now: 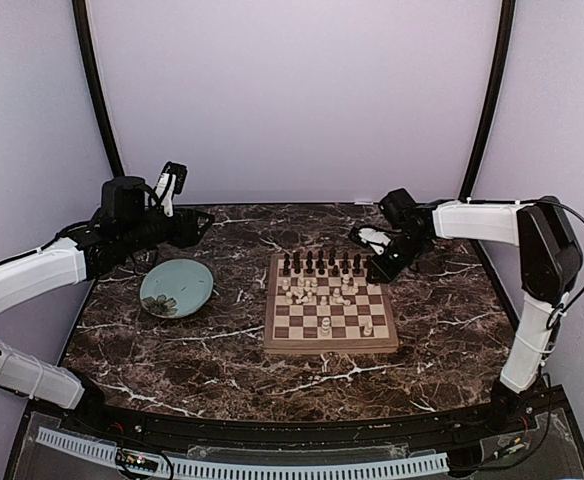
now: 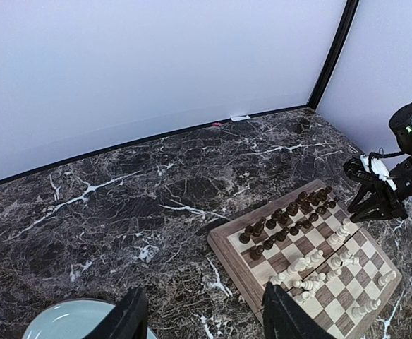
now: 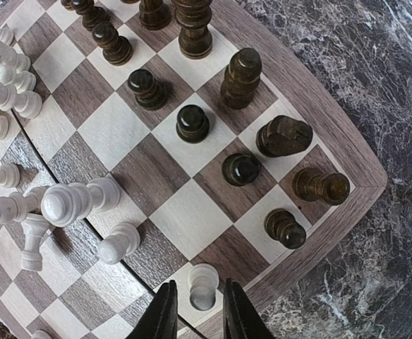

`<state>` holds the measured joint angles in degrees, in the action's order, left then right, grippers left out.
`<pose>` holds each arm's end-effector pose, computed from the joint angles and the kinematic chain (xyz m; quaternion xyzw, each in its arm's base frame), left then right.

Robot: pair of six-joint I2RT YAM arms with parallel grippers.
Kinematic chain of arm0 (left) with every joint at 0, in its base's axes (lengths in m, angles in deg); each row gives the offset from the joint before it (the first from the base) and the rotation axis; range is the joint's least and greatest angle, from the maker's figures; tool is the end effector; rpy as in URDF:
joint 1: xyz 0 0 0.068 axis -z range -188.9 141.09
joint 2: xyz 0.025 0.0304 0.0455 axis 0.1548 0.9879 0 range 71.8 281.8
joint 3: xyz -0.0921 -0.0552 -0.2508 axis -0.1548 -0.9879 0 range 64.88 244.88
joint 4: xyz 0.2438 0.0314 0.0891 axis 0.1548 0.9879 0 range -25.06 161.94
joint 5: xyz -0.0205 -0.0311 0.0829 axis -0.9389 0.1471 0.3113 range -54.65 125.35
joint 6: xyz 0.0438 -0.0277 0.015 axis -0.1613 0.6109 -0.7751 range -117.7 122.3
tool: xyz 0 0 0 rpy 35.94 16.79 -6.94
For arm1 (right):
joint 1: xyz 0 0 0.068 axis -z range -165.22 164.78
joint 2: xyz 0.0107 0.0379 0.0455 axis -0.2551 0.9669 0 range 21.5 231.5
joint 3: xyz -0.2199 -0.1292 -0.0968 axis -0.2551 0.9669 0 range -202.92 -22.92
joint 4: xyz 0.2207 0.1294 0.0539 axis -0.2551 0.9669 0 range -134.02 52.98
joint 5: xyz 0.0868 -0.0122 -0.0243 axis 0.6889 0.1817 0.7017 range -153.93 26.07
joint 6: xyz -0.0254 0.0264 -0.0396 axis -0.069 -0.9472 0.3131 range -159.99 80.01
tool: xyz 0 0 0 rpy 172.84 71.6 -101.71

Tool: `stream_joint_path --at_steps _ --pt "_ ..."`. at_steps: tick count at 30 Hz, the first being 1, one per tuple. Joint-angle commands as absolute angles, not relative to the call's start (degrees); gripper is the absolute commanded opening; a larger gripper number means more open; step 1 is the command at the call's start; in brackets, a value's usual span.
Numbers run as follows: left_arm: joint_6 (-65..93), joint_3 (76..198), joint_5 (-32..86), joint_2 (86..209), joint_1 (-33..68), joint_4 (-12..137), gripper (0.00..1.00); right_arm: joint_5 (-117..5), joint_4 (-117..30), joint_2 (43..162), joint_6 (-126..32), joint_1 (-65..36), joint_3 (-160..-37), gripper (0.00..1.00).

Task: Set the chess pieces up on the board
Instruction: Pick up the pawn from the chessboard, then pick up the pawn from h2.

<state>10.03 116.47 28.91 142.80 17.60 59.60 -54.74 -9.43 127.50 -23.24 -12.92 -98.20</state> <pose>0.2588 -0.1335 0.3117 0.1625 0.7709 -0.2231 0.5740 0.3335 0.1814 0.1945 -0.3842 0.8949 0.0982 0.2046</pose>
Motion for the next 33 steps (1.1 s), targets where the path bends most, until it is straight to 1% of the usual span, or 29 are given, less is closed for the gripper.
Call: stream_joint_path --at_steps 1,7,10,15,21,26,33 --pt "9.86 117.96 28.40 141.09 17.29 60.37 0.57 -55.17 -10.88 128.73 -23.92 -12.80 -99.80 0.23" --pt "9.86 118.05 28.26 141.17 17.29 60.37 0.57 -55.55 -10.76 129.67 -24.08 -12.82 -100.43 0.16" --pt "9.89 118.01 28.23 141.09 17.27 60.37 0.57 -55.56 -10.70 129.65 -24.09 -12.81 -100.44 0.11" --pt "9.79 118.05 28.40 141.02 17.29 60.41 0.57 -55.08 -10.05 127.58 -24.05 -12.81 -99.71 0.04" --pt "9.60 118.13 28.30 141.06 17.29 60.45 0.57 -54.17 -9.87 120.11 -22.63 -12.99 -95.22 0.03" --pt "9.60 118.06 28.46 141.02 17.29 60.37 0.57 -51.58 -11.17 113.89 -20.88 -13.49 -88.65 0.04" --pt "9.69 118.04 28.41 141.15 17.20 60.28 0.57 -47.61 -10.65 112.43 -18.57 -15.27 -83.94 0.03"
